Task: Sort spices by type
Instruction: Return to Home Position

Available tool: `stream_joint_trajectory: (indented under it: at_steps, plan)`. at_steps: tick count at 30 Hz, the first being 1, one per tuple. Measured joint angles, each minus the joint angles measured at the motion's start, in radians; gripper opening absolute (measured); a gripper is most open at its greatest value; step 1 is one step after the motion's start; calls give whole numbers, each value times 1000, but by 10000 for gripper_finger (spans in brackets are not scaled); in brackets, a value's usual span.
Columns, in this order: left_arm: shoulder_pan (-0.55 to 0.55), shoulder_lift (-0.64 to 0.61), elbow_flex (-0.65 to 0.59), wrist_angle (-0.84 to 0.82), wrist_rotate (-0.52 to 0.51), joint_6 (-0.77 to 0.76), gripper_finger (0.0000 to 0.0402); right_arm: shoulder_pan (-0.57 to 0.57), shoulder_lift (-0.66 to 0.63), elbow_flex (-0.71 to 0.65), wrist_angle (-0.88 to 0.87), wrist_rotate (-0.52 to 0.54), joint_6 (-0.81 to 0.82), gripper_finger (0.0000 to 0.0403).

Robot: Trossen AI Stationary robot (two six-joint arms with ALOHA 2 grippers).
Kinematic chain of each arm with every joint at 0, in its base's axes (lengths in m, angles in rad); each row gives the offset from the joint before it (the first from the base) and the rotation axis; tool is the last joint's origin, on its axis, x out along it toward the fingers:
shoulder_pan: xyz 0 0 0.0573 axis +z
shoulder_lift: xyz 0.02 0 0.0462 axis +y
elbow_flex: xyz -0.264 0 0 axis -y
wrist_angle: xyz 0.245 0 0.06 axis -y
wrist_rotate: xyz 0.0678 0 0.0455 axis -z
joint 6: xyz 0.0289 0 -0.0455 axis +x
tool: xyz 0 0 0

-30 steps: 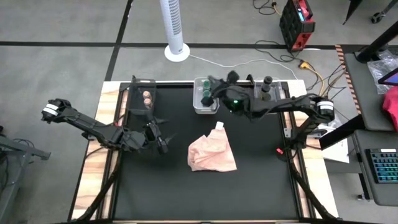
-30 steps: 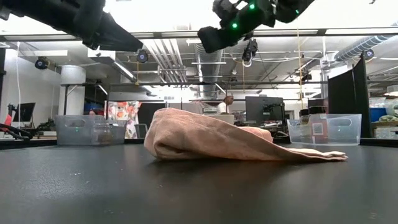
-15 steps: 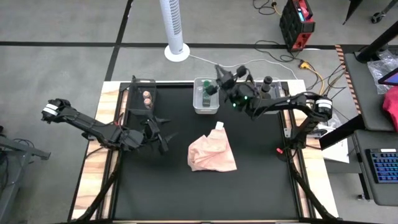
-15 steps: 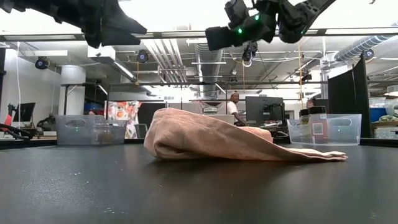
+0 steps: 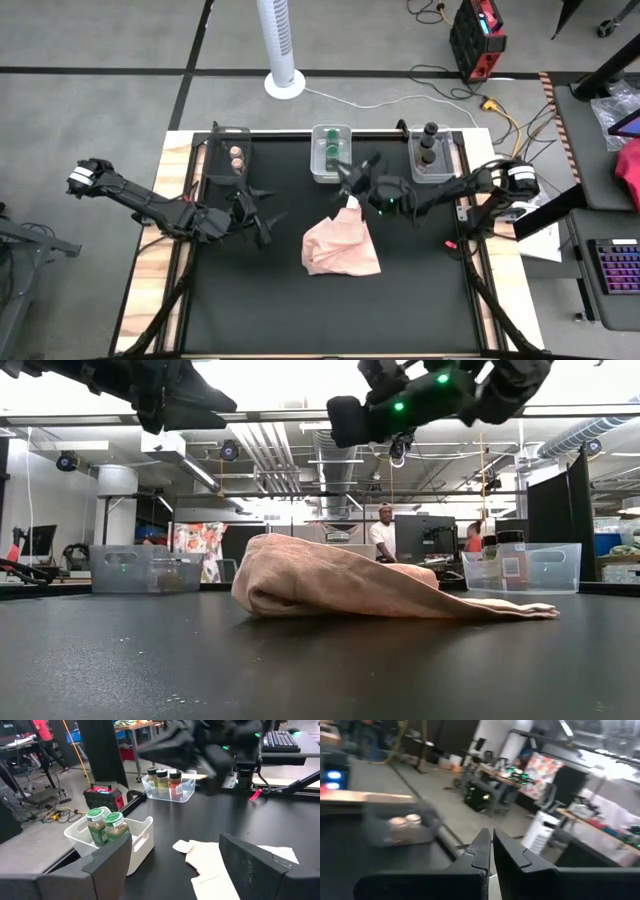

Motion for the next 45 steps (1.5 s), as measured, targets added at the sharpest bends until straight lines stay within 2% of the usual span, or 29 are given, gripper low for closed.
stream_joint_trajectory:
  at_steps: [8, 15, 17, 19, 22, 24, 28, 32, 41, 44, 45]
  plan:
    - [0, 0, 0, 0, -1, 31, 284, 158, 0, -66, -45, -7, 130, 12]
    - [0, 0, 0, 0, -1, 134, 284, 235, 0, -76, -35, -12, 77, 12]
    - [0, 0, 0, 0, 0, 118, 284, 233, 0, -76, -31, -60, 63, 12]
    - [3, 0, 0, 8, 26, 105, 284, 218, 0, -76, -19, -162, 50, 12]
    - [42, -2, 0, 49, 158, 219, 284, 192, 0, -78, 21, -281, 22, 12]
    - [73, -30, -1, 36, 195, 284, 284, 176, 0, -85, 50, -303, -12, 12]
    - [141, -178, -9, -38, 210, 319, 284, 145, -13, -144, 131, -320, -64, 12]
    - [167, -373, -85, -70, 270, 354, 284, 115, -85, -257, 227, -401, -56, 12]
    - [168, -851, -318, -69, 315, 346, 284, 75, -416, -495, 276, -428, -58, 12]
    - [169, -987, -359, -70, 315, 357, 284, 75, -523, -561, 277, -429, -73, 12]
    - [169, -998, -365, -66, 312, 364, 284, 75, -559, -584, 277, -429, -73, 12]
